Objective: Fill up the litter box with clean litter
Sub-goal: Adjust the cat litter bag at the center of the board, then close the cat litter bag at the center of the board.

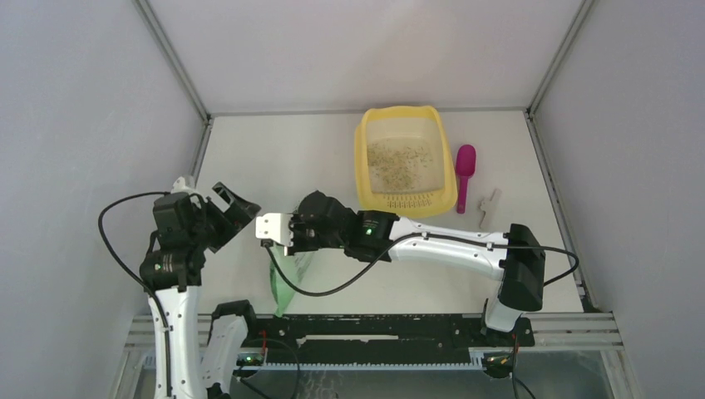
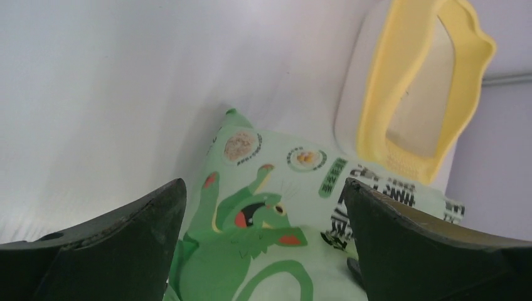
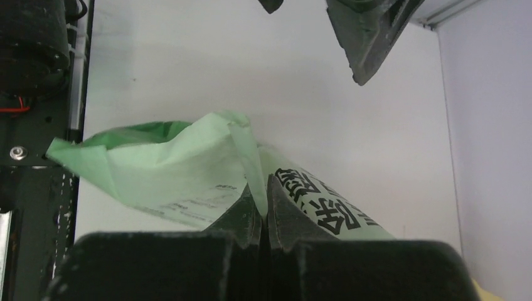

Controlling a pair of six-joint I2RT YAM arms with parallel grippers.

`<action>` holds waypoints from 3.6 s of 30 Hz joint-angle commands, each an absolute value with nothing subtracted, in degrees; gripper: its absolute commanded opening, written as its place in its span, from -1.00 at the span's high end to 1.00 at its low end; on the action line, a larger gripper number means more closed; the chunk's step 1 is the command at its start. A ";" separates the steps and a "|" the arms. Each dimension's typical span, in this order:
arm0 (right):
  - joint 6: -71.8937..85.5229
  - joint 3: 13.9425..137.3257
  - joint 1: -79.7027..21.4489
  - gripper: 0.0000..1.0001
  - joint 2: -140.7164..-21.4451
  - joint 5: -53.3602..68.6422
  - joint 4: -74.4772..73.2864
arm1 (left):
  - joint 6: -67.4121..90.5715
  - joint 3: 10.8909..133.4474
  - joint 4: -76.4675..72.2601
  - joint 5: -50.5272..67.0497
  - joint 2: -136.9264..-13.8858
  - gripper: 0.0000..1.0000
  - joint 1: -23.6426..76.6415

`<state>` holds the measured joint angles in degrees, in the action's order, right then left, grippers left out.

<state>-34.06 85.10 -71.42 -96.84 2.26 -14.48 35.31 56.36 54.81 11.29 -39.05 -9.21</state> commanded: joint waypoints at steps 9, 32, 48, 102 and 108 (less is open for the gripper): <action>-29.19 100.04 -73.87 1.00 -85.89 -11.61 -27.67 | 32.41 55.68 50.10 20.71 -36.77 -1.00 -9.67; -30.23 124.78 -60.86 1.00 -106.48 3.87 -49.57 | 32.89 50.22 44.30 23.60 -37.78 -1.00 -9.18; -33.62 129.20 -58.39 1.00 -113.58 15.40 -49.70 | 46.86 39.71 31.15 32.89 -44.35 -1.00 -9.14; -7.02 50.27 -23.38 -0.58 -67.26 46.46 -0.92 | 39.96 29.83 3.64 39.60 -29.37 -0.97 -8.90; -7.10 50.45 -23.56 -0.57 -72.49 45.65 -0.61 | 41.38 29.00 0.26 38.38 -30.10 -0.97 -8.94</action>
<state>-5.52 49.41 -23.53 -70.22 45.52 -3.57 41.15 29.67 5.34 38.22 -30.04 -9.02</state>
